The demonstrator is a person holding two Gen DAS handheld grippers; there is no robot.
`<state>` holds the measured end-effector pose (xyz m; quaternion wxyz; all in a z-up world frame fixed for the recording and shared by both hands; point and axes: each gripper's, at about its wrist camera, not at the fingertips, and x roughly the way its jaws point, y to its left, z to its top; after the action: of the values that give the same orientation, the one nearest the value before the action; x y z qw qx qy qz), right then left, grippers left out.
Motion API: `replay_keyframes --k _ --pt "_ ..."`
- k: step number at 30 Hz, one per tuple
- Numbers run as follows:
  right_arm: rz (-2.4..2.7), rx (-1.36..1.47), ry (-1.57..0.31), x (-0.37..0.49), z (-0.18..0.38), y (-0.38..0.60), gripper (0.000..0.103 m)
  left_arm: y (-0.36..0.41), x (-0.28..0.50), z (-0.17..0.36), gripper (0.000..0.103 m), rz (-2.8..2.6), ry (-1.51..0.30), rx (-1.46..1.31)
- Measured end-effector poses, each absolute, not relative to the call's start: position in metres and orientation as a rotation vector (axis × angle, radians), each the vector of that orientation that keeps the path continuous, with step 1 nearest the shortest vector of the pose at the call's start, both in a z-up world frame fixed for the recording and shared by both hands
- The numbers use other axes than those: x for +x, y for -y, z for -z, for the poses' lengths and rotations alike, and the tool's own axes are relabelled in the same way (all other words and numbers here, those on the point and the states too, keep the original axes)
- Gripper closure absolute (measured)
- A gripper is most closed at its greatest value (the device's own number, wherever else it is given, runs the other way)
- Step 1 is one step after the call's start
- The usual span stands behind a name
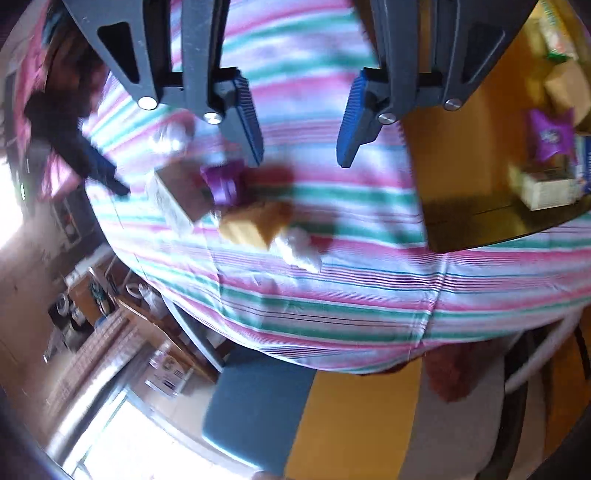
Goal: Organize objects
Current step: 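Grasp the clear plastic-wrapped bag with the left tool and lift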
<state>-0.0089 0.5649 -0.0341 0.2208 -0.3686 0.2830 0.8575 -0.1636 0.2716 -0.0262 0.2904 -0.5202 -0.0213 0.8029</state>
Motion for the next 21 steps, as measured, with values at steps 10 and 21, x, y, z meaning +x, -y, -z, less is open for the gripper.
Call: replay_keyframes --k 10,21 --pt "-2.41 -1.058 -0.806 -0.014 0.037 -0.559 0.008 -0.325 -0.246 0.077 0.056 -2.152 0.21 -1.542" --pt "-2.415 -1.083 -0.808 -0.02 0.04 -0.558 0.008 -0.364 -0.273 0.114 0.065 -2.131 0.186 -1.567"
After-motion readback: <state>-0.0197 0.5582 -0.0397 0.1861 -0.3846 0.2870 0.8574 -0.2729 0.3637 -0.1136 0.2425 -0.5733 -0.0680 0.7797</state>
